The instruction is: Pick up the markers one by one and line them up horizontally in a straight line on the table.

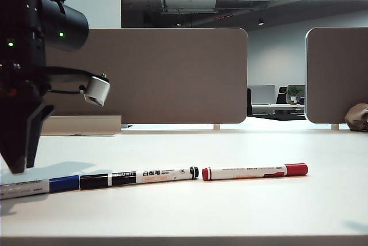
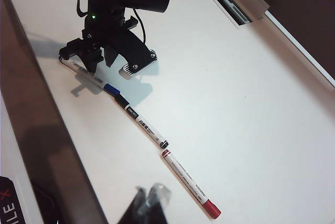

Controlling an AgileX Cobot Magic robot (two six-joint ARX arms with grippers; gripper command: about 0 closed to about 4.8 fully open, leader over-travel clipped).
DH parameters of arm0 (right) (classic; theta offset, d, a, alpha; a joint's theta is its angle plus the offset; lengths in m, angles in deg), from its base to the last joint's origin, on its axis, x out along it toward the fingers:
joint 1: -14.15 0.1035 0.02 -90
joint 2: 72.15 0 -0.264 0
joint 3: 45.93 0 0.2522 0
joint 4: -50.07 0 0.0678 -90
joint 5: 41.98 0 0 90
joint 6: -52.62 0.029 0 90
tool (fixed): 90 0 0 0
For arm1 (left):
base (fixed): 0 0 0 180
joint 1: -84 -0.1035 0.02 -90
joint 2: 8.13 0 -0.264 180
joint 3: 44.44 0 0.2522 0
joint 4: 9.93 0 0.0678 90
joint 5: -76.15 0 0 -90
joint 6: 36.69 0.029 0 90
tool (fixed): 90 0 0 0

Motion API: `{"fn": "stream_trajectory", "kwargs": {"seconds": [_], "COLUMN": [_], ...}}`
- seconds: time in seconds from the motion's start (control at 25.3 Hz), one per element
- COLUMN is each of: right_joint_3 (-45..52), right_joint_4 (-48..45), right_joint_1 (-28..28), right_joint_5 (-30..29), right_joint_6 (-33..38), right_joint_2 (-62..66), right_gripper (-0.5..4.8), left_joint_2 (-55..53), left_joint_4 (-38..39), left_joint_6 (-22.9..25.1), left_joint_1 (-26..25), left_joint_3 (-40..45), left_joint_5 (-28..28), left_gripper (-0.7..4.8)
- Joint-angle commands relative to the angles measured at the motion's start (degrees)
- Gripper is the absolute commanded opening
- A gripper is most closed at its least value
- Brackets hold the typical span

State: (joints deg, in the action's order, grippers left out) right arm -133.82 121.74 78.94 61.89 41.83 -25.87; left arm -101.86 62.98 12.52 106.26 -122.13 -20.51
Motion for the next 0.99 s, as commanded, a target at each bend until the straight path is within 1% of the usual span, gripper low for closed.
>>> {"fn": "stream_trajectory", "kwargs": {"seconds": [0.04,0.08,0.16,0.28,0.32,0.51,0.55,0.59,0.71,0.87,0.95,0.99], "right_joint_3": [-0.2,-0.2,-0.2,-0.2,-0.2,-0.2,-0.2,0.2,0.8,2.1,3.2,4.6], "right_joint_4": [-0.7,-0.7,-0.7,-0.5,-0.5,-0.6,-0.8,-2.2,-4.5,-7.6,-9.4,-10.9], "right_joint_1": [0.0,0.0,0.0,0.0,0.0,0.0,0.0,0.0,0.0,0.0,0.0,0.0], "right_joint_5": [-0.1,-0.1,-0.1,-0.1,-0.1,0.1,0.3,0.4,0.4,0.3,0.3,0.0], "right_joint_6": [0.3,0.3,0.3,0.3,0.3,0.3,0.3,0.3,0.3,0.3,0.3,0.3], "right_joint_2": [-0.1,-0.1,-0.1,-0.1,-0.1,-0.4,-0.8,-1.8,-4.0,-8.0,-10.5,-13.1], "right_gripper": [-0.01,-0.01,-0.01,-0.01,-0.01,-0.02,-0.02,-0.02,-0.02,-0.02,-0.02,-0.02], "left_joint_2": [1.2,1.4,1.6,2.4,2.8,6.5,7.3,9.0,13.1,19.9,24.3,28.5], "left_joint_4": [0.2,0.4,1.0,1.2,1.0,0.9,0.7,-0.1,-1.9,-5.1,-7.4,-10.2], "left_joint_6": [-0.2,-0.2,-0.6,-1.3,-1.3,-2.0,-3.0,-6.2,-11.7,-16.2,-18.6,-21.3], "left_joint_1": [0.0,0.0,0.4,1.7,2.1,5.2,5.6,6.1,6.4,7.6,8.6,9.9], "left_joint_3": [0.0,0.0,0.0,0.0,0.0,0.0,0.0,0.0,0.0,0.0,0.0,0.0], "left_joint_5": [-2.0,-2.4,-2.6,-2.1,-2.2,-2.0,-2.0,-2.0,-2.4,-4.2,-4.3,-4.3], "left_gripper": [2.28,2.27,2.09,2.03,1.89,0.22,0.08,-0.06,-0.06,-0.06,-0.06,-0.06]}}
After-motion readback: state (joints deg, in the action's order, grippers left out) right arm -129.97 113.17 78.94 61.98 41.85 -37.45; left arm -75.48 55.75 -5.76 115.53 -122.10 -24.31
